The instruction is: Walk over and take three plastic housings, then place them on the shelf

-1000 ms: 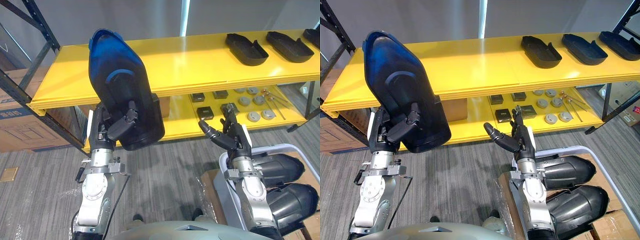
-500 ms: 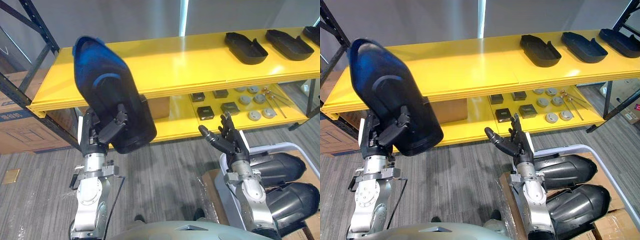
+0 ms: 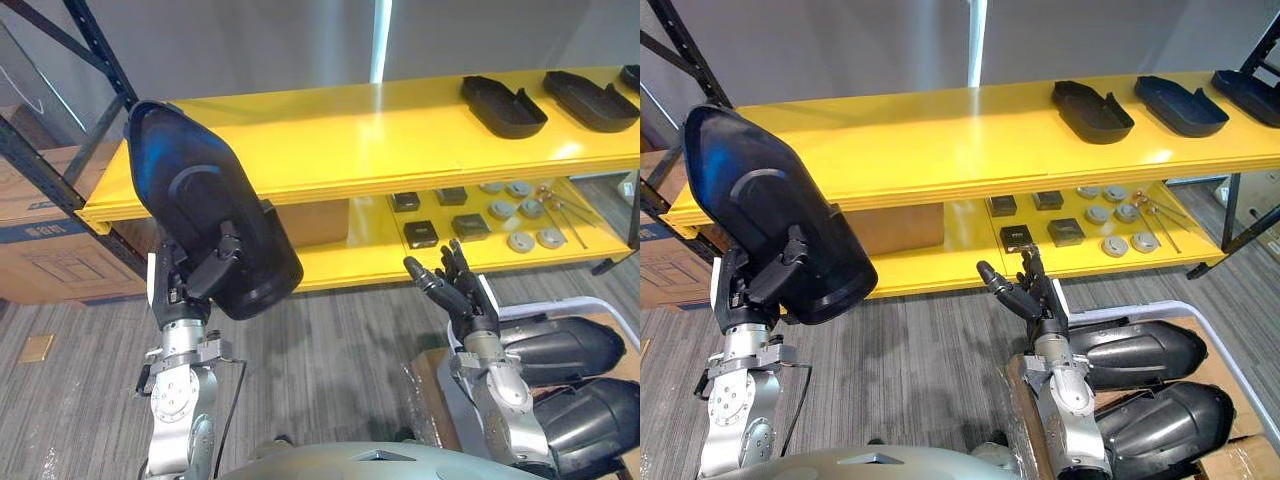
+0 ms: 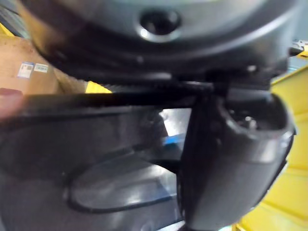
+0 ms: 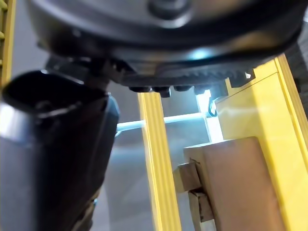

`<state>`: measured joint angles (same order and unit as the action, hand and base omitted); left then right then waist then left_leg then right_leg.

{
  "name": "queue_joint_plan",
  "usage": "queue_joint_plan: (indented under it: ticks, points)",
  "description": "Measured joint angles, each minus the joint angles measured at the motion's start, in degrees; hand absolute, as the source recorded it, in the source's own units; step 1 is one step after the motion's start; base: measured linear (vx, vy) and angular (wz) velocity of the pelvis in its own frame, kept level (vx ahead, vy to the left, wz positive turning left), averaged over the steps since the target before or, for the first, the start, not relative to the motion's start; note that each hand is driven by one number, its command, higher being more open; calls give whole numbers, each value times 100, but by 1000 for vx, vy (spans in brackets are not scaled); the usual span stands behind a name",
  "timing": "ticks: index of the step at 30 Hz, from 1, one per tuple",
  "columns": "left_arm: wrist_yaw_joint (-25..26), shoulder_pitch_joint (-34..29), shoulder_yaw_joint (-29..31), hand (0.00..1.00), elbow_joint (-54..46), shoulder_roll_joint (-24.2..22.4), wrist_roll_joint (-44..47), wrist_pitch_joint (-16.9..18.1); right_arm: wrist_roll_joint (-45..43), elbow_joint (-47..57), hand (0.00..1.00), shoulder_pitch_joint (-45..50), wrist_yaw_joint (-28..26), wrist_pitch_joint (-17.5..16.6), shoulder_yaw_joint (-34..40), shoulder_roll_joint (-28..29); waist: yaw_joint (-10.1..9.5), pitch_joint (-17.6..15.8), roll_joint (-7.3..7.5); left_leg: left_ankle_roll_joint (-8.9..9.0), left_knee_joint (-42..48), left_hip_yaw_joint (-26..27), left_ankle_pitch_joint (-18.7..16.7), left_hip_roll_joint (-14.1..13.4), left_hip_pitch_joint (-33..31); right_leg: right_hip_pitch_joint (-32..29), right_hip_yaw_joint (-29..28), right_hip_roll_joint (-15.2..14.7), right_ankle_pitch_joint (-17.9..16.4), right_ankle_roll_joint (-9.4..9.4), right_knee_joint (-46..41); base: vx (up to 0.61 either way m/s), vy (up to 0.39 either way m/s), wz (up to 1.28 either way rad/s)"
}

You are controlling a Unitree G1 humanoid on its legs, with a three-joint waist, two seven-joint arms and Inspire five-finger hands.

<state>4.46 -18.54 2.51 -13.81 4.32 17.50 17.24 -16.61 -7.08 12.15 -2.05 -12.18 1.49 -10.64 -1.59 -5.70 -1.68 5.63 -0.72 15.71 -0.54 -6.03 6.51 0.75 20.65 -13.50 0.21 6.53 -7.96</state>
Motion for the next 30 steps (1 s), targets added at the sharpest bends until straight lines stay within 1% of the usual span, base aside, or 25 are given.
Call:
queue_joint_plan:
  ticks: [1,2,3,4,5,7,8,9,10,13,14,16,18,19,20,21,22,23,24,25,26,27,28,29,30]
  points:
    - [-74,0,-13,0,-12,0,26,0,1,0,100,0,35,-2,1,34,5,-26,41,-27,26,-19,-35,44,3,-88,-2,-96,-112,-1,-255,-47,48,16]
    - [-192,-1,-42,0,-27,1,30,0,4,0,100,11,117,-4,2,103,6,-76,115,-70,53,-65,-97,124,24,-289,-5,-285,-266,-58,-811,-47,33,9]
    - [-249,-6,-56,0,-27,0,28,-1,3,0,100,19,155,-4,2,144,5,-94,135,-75,44,-76,-102,155,48,-401,-1,-364,-300,-114,-1076,-62,48,3]
    - [-370,-9,-57,0,-41,31,27,0,3,0,100,41,219,-5,-15,247,-1,-147,201,-94,32,-55,-108,213,125,-579,-8,-500,-332,-172,-1514,-63,55,-13]
    - [-422,-15,-51,0,-76,91,31,0,3,0,100,74,260,-5,-64,352,-1,-192,278,-122,18,7,-125,246,208,-607,-52,-556,-334,-176,-1623,-60,52,-21]
    - [-440,-7,-47,0,-206,226,31,0,11,2,100,135,269,-60,-102,508,43,-211,369,-147,8,86,-140,246,195,-577,-165,-529,-324,-163,-1396,-51,27,-28]
    - [-474,9,-62,0,-296,309,31,0,12,11,100,215,273,-113,-90,580,56,-217,405,-158,-13,141,-132,244,174,-540,-259,-465,-257,-113,-1161,-33,18,-27]
    - [-475,10,-80,0,-332,342,31,0,12,12,100,254,273,-113,-78,606,70,-222,398,-167,-41,157,-126,236,170,-531,-303,-426,-205,-94,-1057,-17,30,-21]
    - [-466,25,-121,0,-374,389,31,0,26,11,100,339,274,-113,-52,630,131,-247,363,-182,-63,158,-116,224,144,-524,-394,-376,-120,-53,-937,-12,14,-7]
    - [-425,83,-231,0,-373,413,30,0,49,10,100,545,265,-112,110,638,269,-308,260,-186,-113,152,-91,170,118,-505,-553,-265,-14,-57,-821,0,0,1]
    - [-368,86,-238,0,-370,418,30,-1,55,11,100,639,246,-113,167,637,332,-332,230,-142,-179,158,-66,120,180,-400,-550,-188,-9,-52,-695,40,-37,-2]
    - [-254,114,-263,0,-369,419,29,-2,81,11,100,719,232,-118,246,631,347,-344,184,-65,-133,168,-112,1,202,-345,-550,-72,-36,-88,-656,47,-69,-3]
    - [-78,170,-270,0,-369,410,30,-2,289,17,100,709,245,-128,288,600,351,-349,163,51,28,153,-204,-143,137,-337,-544,49,-180,-226,-676,47,-99,2]
    - [7,206,-272,0,-369,403,35,-2,297,23,100,706,252,-154,291,577,354,-349,147,100,214,116,-297,-220,10,-349,-539,93,-320,-261,-690,65,-165,15]
    - [123,263,-272,0,-369,386,37,-2,286,42,100,694,264,-193,296,567,355,-328,171,170,503,25,-438,-324,-170,-355,-537,164,-589,-176,-696,100,-244,18]
    - [240,241,-274,0,-363,322,45,-3,287,62,100,651,267,-195,298,492,354,-302,92,180,669,-12,-500,-523,-235,-365,-495,337,-727,-205,-746,106,-229,12]
    - [289,198,-273,0,-360,312,47,-3,287,71,100,649,259,-198,297,446,337,-276,43,163,678,4,-491,-596,-226,-371,-503,404,-780,-250,-730,142,-194,4]
    - [358,172,-262,0,-260,305,62,-3,284,66,100,583,244,-220,303,352,323,-272,19,-85,1681,34,-494,-753,-651,-359,-480,467,-904,-319,-736,131,-222,-2]
    - [378,154,-257,0,-200,282,65,-5,282,66,100,553,239,-220,316,326,314,-265,3,-181,2161,24,-456,-835,-871,-320,-485,486,-919,-352,-713,160,-236,-5]
    - [396,116,-228,0,-132,209,66,-8,285,69,100,493,194,-235,344,261,319,-285,-67,-312,2941,-29,-365,-1027,-1193,-167,-493,569,-922,-376,-663,237,-295,-17]
    - [385,75,-221,0,-9,81,69,-10,288,70,100,474,120,-270,415,98,299,-358,-229,-444,4247,-305,-95,-1386,-1729,200,-465,742,-966,-481,-497,249,-192,-20]
    - [368,44,-225,0,52,34,81,-12,288,69,100,491,105,-277,452,36,273,-369,-248,-377,4605,-411,-137,-1430,-1851,359,-449,777,-979,-502,-423,290,-168,-32]
    - [329,-25,-230,0,132,-2,114,-15,285,67,100,500,102,-302,538,8,234,-370,-278,-264,4916,-403,-394,-1356,-1950,635,-496,783,-993,-526,-263,192,-78,-31]
    - [293,-43,-229,0,149,1,114,-15,275,69,100,497,103,-342,612,-5,207,-365,-283,-247,4879,-359,-517,-1279,-1980,726,-530,772,-993,-526,-178,235,-74,-38]
    - [250,-48,-226,0,141,-1,114,-10,265,69,100,483,103,-436,721,-18,170,-362,-287,-233,4619,-282,-629,-1124,-2015,817,-572,748,-992,-525,-89,225,-39,-35]
